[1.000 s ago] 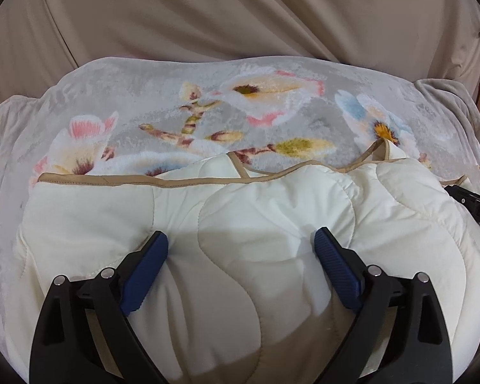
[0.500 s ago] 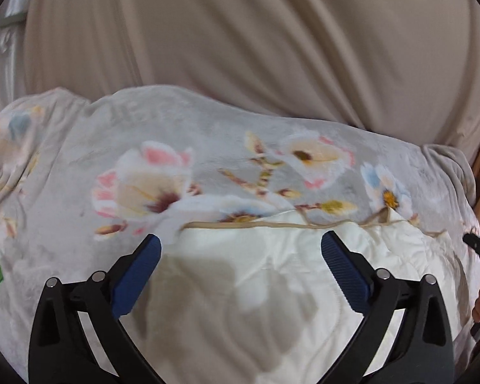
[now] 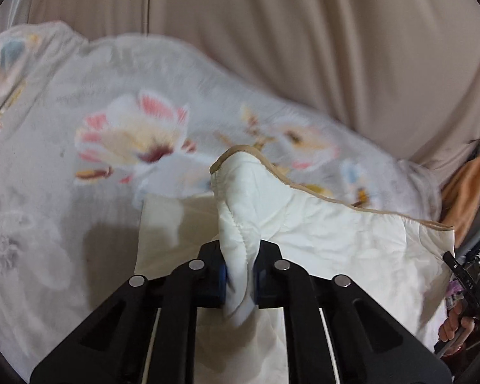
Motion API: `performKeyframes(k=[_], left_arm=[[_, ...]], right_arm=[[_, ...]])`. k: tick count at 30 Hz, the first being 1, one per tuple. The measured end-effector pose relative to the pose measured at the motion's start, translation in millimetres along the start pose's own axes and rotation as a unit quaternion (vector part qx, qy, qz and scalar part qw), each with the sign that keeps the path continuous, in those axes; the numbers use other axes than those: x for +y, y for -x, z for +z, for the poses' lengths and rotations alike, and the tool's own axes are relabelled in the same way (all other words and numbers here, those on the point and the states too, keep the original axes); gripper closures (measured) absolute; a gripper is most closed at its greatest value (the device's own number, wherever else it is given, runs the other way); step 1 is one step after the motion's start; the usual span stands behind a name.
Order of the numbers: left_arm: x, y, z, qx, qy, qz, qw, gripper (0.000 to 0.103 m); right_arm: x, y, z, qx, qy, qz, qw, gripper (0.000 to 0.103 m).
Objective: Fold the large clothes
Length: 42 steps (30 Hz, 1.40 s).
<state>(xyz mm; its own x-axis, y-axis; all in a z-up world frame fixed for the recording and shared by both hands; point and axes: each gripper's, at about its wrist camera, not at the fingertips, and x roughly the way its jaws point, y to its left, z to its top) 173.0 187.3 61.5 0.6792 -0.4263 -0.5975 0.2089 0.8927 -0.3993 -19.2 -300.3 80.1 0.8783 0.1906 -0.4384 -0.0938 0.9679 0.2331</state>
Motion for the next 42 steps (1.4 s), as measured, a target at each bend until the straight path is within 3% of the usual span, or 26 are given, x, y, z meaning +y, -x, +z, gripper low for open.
performKeyframes(k=[2,5,8,11,13,16,18,21,25,26,28,30,31,33,35,39,40,42], left_arm=[[-13.3,47.8,-6.7,-0.042,-0.012,-0.038,0.9983,0.095],[-33.5,130.2,-31.5,-0.124,-0.050,-0.077,0.9880,0.095],[-32.8,184.8,-72.8,-0.151,-0.062,-0.079,0.9835,0.094],[-14.8,197.2,-109.0,-0.129,-0.032,-0.076,0.9883,0.094],[-4.9,196.0,-123.0,-0.123,-0.018,-0.064,0.9902,0.094],[3.8,185.9,-119.8,-0.129,-0.003,-0.051,0.9904,0.095],[2.7,177.8,-102.5,-0.133,-0.004,-0.047,0.9900,0.095],[-4.5,140.4,-58.4,-0.112,-0.017,-0.004,0.9935,0.094],[-1.2,51.7,-13.8,-0.036,-0.021,0.068,0.9968,0.093],[3.3,23.1,-9.5,-0.013,-0.020,0.093,0.9954,0.092],[12.6,-23.2,-13.6,0.041,-0.025,0.121,0.9915,0.092],[26.7,-58.3,-25.3,0.075,-0.021,0.147,0.9860,0.080],[32.7,-67.2,-29.7,0.078,-0.021,0.152,0.9851,0.071],[35.3,-66.3,-33.8,0.070,-0.022,0.158,0.9847,0.063],[37.5,-54.8,-33.8,0.061,-0.025,0.184,0.9807,0.043],[30.8,-6.4,-18.4,0.008,-0.022,0.188,0.9819,0.043],[24.2,7.0,-13.1,-0.013,-0.028,0.185,0.9823,0.043],[-3.1,28.2,-2.2,-0.047,-0.059,0.172,0.9822,0.043]], right_arm=[[15.9,66.1,-2.6,-0.087,0.028,0.052,0.994,0.095],[29.9,145.2,-22.6,-0.177,0.063,0.111,0.976,0.095],[38.9,185.3,-57.1,-0.188,0.090,0.085,0.974,0.095],[38.3,194.0,-90.8,-0.157,0.089,0.045,0.983,0.095],[37.9,192.4,-106.8,-0.141,0.087,0.018,0.986,0.095],[34.4,185.4,-100.5,-0.142,0.076,0.003,0.987,0.095],[29.5,174.2,-82.6,-0.146,0.071,0.009,0.987,0.095],[14.1,130.3,-40.1,-0.124,0.044,0.012,0.991,0.095],[-20.9,26.7,-4.7,-0.020,-0.023,-0.011,0.999,0.095],[-33.6,-9.1,-5.3,0.028,-0.047,-0.018,0.998,0.094],[-51.8,-62.3,-17.4,0.101,-0.074,-0.058,0.990,0.094],[-62.1,-103.9,-40.4,0.159,-0.068,-0.088,0.981,0.091],[-63.7,-110.2,-47.8,0.161,-0.065,-0.093,0.980,0.088],[-63.7,-107.0,-48.9,0.160,-0.063,-0.097,0.980,0.086],[-64.7,-92.9,-40.7,0.153,-0.066,-0.110,0.980,0.083],[-59.3,-45.4,-19.0,0.100,-0.074,-0.146,0.981,0.079],[-52.5,-34.8,-12.8,0.082,-0.069,-0.147,0.983,0.073],[-30.6,-21.9,2.2,0.059,-0.057,-0.121,0.989,0.074]])
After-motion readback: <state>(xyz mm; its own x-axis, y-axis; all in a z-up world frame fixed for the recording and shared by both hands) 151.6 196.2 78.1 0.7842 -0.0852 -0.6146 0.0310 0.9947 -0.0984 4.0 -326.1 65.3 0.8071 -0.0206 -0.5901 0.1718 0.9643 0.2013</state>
